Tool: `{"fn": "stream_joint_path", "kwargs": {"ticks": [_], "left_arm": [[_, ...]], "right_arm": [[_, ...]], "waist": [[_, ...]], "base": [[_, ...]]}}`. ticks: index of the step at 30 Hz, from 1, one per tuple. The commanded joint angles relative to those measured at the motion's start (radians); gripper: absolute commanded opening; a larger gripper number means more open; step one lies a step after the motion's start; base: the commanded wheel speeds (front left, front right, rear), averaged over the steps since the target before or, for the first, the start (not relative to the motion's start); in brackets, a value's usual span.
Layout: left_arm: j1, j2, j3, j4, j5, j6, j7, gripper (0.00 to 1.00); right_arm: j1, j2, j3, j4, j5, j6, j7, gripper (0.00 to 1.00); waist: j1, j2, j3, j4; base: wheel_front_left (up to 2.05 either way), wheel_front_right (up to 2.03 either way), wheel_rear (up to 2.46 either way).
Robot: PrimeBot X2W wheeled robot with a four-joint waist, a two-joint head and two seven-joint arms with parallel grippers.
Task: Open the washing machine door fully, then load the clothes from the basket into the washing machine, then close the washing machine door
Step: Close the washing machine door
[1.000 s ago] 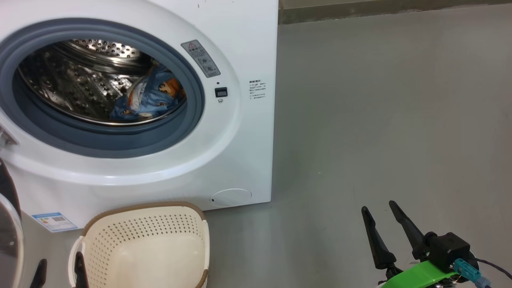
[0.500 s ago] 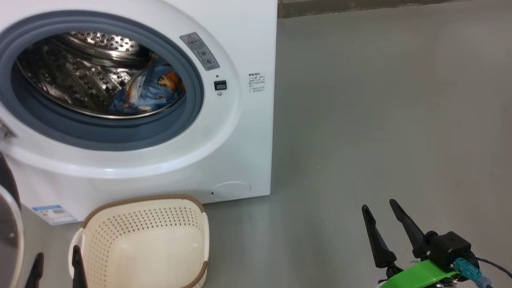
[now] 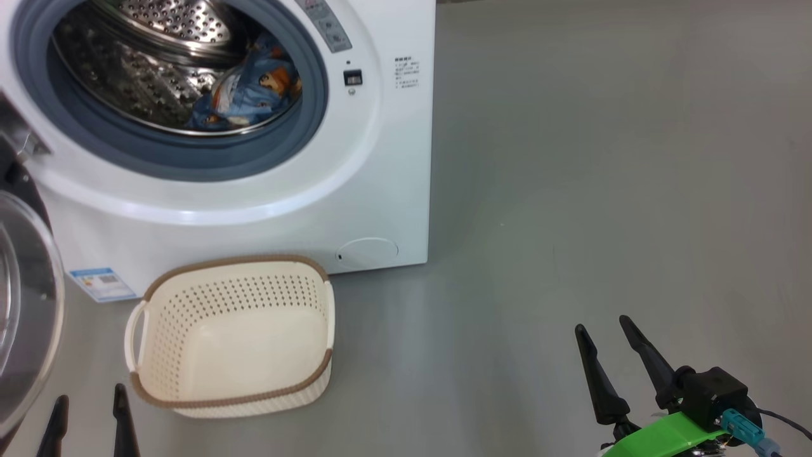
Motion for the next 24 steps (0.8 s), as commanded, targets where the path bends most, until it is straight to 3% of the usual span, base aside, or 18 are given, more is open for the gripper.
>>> {"fn": "stream_joint_path", "kwargs": {"ticks": [1, 24], "left_arm": [[-0.048, 0.01, 0.032, -0.024, 0.005, 0.008, -0.006, 1.0], [-0.035, 0.01, 0.006, -0.05, -0.003, 0.005, -0.006, 1.0]], "right_arm": [[-0.025, 0.0, 0.018, -0.026, -0.008, 0.002, -0.005, 1.0], [-0.025, -0.005, 0.02, -0.019, -0.007, 0.002, -0.005, 1.0]], "waist": [[-0.0001, 0.0, 0.001, 0.002], [-0.0001, 0.0, -0.006, 0.013]], "base": [[-0.88, 0.88, 0.0], [-0.11, 0.11, 0.0]]}}
